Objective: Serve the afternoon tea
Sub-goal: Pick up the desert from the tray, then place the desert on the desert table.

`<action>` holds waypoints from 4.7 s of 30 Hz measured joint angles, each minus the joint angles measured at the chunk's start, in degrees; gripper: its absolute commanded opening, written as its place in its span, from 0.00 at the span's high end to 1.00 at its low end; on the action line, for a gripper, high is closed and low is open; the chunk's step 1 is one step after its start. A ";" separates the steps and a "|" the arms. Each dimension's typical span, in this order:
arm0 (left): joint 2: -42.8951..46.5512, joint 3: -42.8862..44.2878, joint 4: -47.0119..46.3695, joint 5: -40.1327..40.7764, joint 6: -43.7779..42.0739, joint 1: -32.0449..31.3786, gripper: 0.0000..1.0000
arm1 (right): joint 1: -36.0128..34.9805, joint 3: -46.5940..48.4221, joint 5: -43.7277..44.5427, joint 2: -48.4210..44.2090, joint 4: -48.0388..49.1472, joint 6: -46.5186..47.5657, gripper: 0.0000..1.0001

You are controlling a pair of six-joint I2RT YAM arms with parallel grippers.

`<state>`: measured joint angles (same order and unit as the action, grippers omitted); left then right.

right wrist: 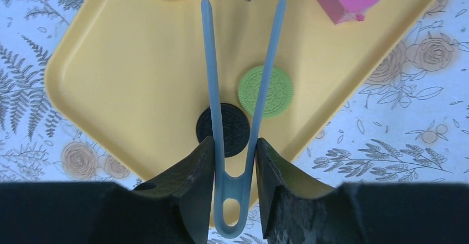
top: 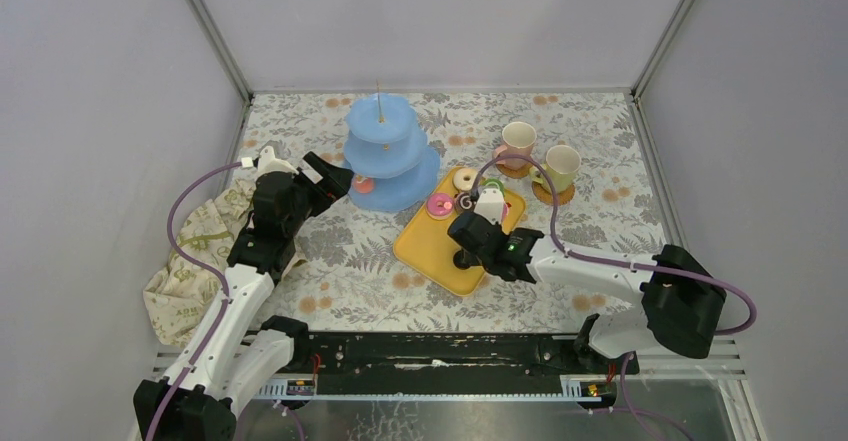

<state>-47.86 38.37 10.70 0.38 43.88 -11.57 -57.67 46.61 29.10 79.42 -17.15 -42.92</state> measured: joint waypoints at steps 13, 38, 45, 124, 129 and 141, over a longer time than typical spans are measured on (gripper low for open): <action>0.00 0.00 0.00 0.00 0.00 0.00 0.00 | 4.59 -0.39 -1.49 2.97 1.64 1.25 0.61; 0.02 -0.33 -0.02 -0.02 0.04 0.00 0.00 | 7.10 2.71 -4.81 10.58 5.05 2.40 0.59; 0.02 -0.39 -0.02 -0.02 0.04 0.00 0.00 | 7.85 4.48 -4.81 13.68 5.79 2.12 0.59; -0.07 -0.39 -0.02 -0.17 0.07 0.00 0.00 | 1.46 10.58 -1.05 8.28 -1.84 0.42 0.84; -0.07 -0.39 0.00 -0.17 0.07 0.00 0.00 | 1.11 13.53 -0.83 9.20 -1.92 1.11 0.83; -0.04 -0.39 0.02 -0.11 0.07 0.00 0.00 | 1.05 22.12 -1.22 19.08 -1.68 3.63 0.83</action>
<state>-47.90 37.98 10.72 0.27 43.94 -11.57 -56.62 68.73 27.88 98.50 -18.83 -39.29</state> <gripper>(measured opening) 0.998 0.260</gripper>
